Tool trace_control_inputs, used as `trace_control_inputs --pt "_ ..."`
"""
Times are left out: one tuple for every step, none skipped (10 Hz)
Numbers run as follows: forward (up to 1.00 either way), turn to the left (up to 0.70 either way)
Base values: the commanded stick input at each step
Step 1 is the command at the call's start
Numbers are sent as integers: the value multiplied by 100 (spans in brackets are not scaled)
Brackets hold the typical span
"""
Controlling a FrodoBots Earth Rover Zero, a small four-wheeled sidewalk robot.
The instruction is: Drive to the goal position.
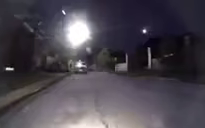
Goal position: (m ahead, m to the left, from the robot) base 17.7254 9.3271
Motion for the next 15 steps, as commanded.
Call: trace_control_inputs --pt "50 0" --pt "50 0" --pt "50 0" --pt "50 0" --pt "50 0" --pt "50 0" --pt "50 0" --pt "50 0" --pt "50 0" --pt "50 0" --pt "50 0" --pt "50 0" --pt "50 0" --pt "50 0" --pt "50 0"
